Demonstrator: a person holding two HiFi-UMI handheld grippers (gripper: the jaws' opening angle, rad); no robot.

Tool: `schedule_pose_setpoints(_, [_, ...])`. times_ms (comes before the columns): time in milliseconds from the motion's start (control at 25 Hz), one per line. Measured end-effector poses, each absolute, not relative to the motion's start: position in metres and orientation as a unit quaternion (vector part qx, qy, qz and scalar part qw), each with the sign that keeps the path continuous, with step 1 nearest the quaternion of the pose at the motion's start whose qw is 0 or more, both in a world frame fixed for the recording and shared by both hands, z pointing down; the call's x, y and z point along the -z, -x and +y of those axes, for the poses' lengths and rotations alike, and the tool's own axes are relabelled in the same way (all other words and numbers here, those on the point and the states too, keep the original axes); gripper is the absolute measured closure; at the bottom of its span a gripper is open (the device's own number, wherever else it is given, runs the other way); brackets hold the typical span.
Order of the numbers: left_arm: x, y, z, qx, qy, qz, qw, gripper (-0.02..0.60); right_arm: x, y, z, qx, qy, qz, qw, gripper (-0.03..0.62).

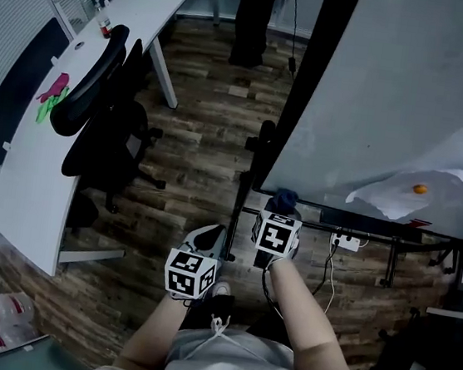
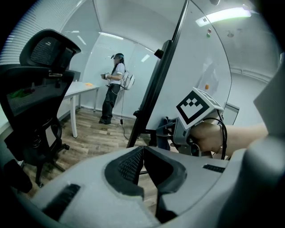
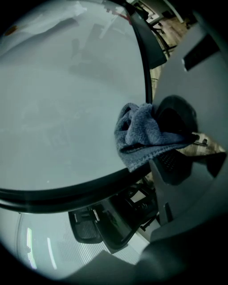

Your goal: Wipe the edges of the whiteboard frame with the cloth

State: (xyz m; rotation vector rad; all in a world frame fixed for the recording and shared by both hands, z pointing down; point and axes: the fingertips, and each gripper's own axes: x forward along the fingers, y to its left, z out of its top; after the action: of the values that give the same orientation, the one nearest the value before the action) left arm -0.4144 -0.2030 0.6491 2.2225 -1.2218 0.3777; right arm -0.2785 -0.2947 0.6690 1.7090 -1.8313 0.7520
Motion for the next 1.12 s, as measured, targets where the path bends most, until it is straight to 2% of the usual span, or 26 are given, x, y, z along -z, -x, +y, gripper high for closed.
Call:
schedule_pose_setpoints(480, [-0.662,0.456,-0.186,-0.14,-0.816,-0.475,0.299,0.563,-0.664,0.352,-0.299,-0.272,-0.596,-0.709,0.26,0.524])
schedule_pose_setpoints(840, [-0.654,0.464,-0.17,-0.134,-0.815,-0.48,0.297,0.563,-0.659,0.369,-0.277,-0.27,-0.573,-0.728,0.264,0.525])
schedule_pose_setpoints(1120, [-0.626,0.446,-0.161,-0.126,-0.825,-0.479,0.271,0.561,-0.623,0.343,-0.248,-0.248,-0.571,-0.751,0.221,0.525])
